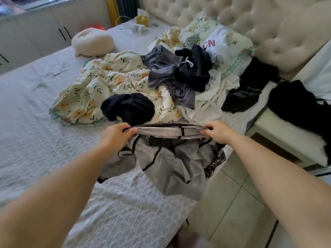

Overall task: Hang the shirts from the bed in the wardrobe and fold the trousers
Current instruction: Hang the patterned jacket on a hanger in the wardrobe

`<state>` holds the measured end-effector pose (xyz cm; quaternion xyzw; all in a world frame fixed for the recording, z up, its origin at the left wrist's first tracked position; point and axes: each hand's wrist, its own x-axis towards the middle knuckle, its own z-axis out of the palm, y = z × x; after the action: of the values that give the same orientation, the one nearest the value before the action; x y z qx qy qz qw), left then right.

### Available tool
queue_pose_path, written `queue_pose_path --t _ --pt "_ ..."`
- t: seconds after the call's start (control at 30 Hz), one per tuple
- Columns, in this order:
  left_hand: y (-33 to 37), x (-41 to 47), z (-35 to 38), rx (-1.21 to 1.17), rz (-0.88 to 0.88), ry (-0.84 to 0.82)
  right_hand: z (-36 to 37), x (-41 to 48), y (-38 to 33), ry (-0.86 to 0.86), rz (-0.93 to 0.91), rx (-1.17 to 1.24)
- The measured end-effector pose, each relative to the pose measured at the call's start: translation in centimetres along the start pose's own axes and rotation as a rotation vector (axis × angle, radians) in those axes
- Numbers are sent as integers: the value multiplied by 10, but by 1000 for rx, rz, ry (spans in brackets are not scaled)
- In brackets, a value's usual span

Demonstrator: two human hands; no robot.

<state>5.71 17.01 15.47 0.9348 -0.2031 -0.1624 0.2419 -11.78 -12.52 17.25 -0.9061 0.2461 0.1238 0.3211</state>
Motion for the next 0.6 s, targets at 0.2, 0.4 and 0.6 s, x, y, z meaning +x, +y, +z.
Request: queue_pose_path --t 0.2,0.4,0.6 --pt "68 -9 6 15 268 -265 -20 -2 -64 19 -204 94" --pt "147 -21 22 -449 364 -299 -34 -5 -91 78 -313 172" --pt "156 -23 27 -582 139 -314 -35 -19 -61 -22 -139 435"
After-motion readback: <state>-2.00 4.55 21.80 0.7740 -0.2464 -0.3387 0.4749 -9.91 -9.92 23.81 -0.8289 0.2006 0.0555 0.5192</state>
